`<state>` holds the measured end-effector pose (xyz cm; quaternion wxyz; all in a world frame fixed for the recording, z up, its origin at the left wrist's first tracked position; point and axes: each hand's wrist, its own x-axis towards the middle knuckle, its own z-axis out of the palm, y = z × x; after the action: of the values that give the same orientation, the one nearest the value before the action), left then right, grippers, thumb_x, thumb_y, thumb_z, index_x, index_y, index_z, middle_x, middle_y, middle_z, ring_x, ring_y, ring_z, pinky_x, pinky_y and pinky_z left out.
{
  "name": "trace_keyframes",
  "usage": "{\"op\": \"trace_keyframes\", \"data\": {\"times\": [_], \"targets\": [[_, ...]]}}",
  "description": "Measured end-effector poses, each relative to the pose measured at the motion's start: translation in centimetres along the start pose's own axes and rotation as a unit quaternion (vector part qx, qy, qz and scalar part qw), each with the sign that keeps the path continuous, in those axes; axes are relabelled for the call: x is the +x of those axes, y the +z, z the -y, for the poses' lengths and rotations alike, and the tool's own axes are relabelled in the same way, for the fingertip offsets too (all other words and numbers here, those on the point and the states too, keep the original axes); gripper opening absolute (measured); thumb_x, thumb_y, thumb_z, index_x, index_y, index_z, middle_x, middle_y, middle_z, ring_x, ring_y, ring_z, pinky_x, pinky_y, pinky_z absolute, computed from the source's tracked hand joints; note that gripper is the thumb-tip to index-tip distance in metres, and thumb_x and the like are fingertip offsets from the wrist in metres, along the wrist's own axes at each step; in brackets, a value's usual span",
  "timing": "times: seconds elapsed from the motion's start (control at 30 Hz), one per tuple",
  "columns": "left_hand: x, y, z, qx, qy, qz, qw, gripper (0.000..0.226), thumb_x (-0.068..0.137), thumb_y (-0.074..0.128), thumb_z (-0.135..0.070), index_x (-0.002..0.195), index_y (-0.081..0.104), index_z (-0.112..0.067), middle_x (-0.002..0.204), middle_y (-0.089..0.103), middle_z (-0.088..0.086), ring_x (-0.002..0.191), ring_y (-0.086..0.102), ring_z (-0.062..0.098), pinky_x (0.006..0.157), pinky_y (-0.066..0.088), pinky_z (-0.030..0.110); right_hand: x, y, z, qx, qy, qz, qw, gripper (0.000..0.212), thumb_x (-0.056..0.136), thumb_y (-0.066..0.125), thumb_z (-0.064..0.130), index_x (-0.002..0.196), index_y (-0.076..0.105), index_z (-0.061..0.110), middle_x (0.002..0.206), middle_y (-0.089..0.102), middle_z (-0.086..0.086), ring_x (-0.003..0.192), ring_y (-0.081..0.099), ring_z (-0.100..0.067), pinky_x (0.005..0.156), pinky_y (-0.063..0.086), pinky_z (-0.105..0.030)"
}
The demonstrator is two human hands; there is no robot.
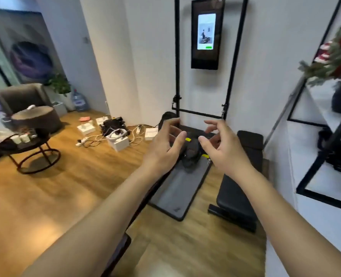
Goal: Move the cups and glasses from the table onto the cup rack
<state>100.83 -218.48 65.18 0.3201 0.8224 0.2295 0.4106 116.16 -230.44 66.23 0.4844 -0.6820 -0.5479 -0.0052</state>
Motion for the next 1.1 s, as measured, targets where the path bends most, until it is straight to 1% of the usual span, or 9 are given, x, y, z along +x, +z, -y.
{"op": "trace_keyframes", "data": {"times": [0.07, 0.13, 0.2, 0.27, 0.33, 0.43, 0.63, 0.8, 1.1], "targets": [[-2.2, -5.8, 1.9, 0.041, -0.031, -0.037, 0.998, 0.038, 0.103, 0.052, -0.044, 0.138, 0.045, -0.03, 0.106, 0.061, -0.016, 0.093, 0.061, -0.003, 0.081, 0.055, 0.032, 0.4, 5.0, 3.4, 0.027, -0.029, 0.048, 0.998, 0.04, 0.095, 0.062, 0.036, 0.132, 0.047, 0.031, 0.11, 0.056, 0.013, 0.079, 0.058, -0.003, 0.065, 0.043, -0.012], [-4.7, -11.6, 3.4, 0.076, -0.051, -0.072, 0.993, 0.035, 0.103, 0.05, -0.048, 0.132, 0.05, -0.029, 0.109, 0.062, -0.015, 0.094, 0.062, -0.001, 0.081, 0.057, 0.036, 0.6, 10.0, 7.2, 0.05, -0.059, 0.088, 0.993, 0.041, 0.095, 0.062, 0.037, 0.132, 0.047, 0.031, 0.111, 0.056, 0.012, 0.08, 0.058, -0.003, 0.064, 0.046, -0.01], [-7.4, -16.9, 4.9, 0.101, -0.072, -0.101, 0.987, 0.031, 0.103, 0.049, -0.048, 0.126, 0.055, -0.028, 0.111, 0.062, -0.016, 0.097, 0.061, -0.001, 0.082, 0.056, 0.035, 0.5, 14.4, 11.0, 0.078, -0.087, 0.118, 0.986, 0.041, 0.095, 0.064, 0.035, 0.132, 0.048, 0.029, 0.11, 0.057, 0.01, 0.078, 0.059, -0.004, 0.066, 0.048, -0.014], [-10.3, -22.3, 6.4, 0.124, -0.099, -0.133, 0.978, 0.029, 0.104, 0.048, -0.047, 0.123, 0.057, -0.028, 0.111, 0.062, -0.015, 0.098, 0.06, -0.001, 0.082, 0.055, 0.033, 0.1, 19.2, 14.9, 0.102, -0.108, 0.146, 0.978, 0.041, 0.095, 0.064, 0.034, 0.132, 0.049, 0.027, 0.111, 0.057, 0.008, 0.077, 0.059, -0.006, 0.067, 0.053, -0.023], [-13.2, -27.3, 7.8, 0.142, -0.122, -0.16, 0.969, 0.031, 0.103, 0.047, -0.048, 0.123, 0.058, -0.026, 0.112, 0.063, -0.011, 0.098, 0.06, 0.001, 0.081, 0.054, 0.032, -0.7, 23.9, 18.7, 0.114, -0.123, 0.17, 0.971, 0.043, 0.095, 0.064, 0.036, 0.134, 0.047, 0.027, 0.113, 0.056, 0.006, 0.079, 0.06, -0.006, 0.067, 0.053, -0.026], [-18.2, -35.3, 10.3, 0.153, -0.156, -0.186, 0.958, 0.037, 0.1, 0.045, -0.05, 0.122, 0.059, -0.024, 0.112, 0.064, -0.008, 0.099, 0.061, 0.006, 0.08, 0.053, 0.029, -2.5, 31.6, 24.6, 0.13, -0.141, 0.194, 0.962, 0.044, 0.095, 0.064, 0.036, 0.134, 0.046, 0.028, 0.113, 0.055, 0.006, 0.083, 0.059, -0.005, 0.067, 0.048, -0.022], [-26.5, -50.1, 14.9, 0.185, -0.202, -0.215, 0.937, 0.016, 0.105, 0.048, -0.038, 0.115, 0.057, -0.028, 0.105, 0.062, -0.013, 0.095, 0.058, 0.0, 0.073, 0.045, 0.019, -6.7, 45.4, 36.5, 0.161, -0.16, 0.24, 0.944, 0.043, 0.096, 0.064, 0.034, 0.134, 0.046, 0.028, 0.116, 0.055, 0.006, 0.087, 0.06, -0.008, 0.065, 0.047, -0.017], [-30.3, -58.3, 18.4, 0.198, -0.221, -0.22, 0.929, 0.014, 0.105, 0.049, -0.037, 0.113, 0.057, -0.029, 0.102, 0.059, -0.018, 0.094, 0.059, 0.005, 0.071, 0.045, 0.022, -8.0, 53.8, 43.1, 0.171, -0.156, 0.254, 0.939, 0.041, 0.096, 0.063, 0.035, 0.133, 0.048, 0.026, 0.118, 0.054, 0.005, 0.088, 0.061, -0.011, 0.065, 0.047, -0.017], [-30.4, -69.4, 29.5, 0.202, -0.254, -0.226, 0.918, 0.016, 0.105, 0.048, -0.04, 0.116, 0.053, -0.031, 0.107, 0.059, -0.018, 0.096, 0.058, 0.004, 0.073, 0.046, 0.02, -3.0, 68.9, 48.6, 0.157, -0.135, 0.247, 0.947, 0.044, 0.096, 0.063, 0.035, 0.136, 0.048, 0.023, 0.117, 0.057, 0.003, 0.084, 0.061, -0.009, 0.062, 0.045, -0.014]]}}
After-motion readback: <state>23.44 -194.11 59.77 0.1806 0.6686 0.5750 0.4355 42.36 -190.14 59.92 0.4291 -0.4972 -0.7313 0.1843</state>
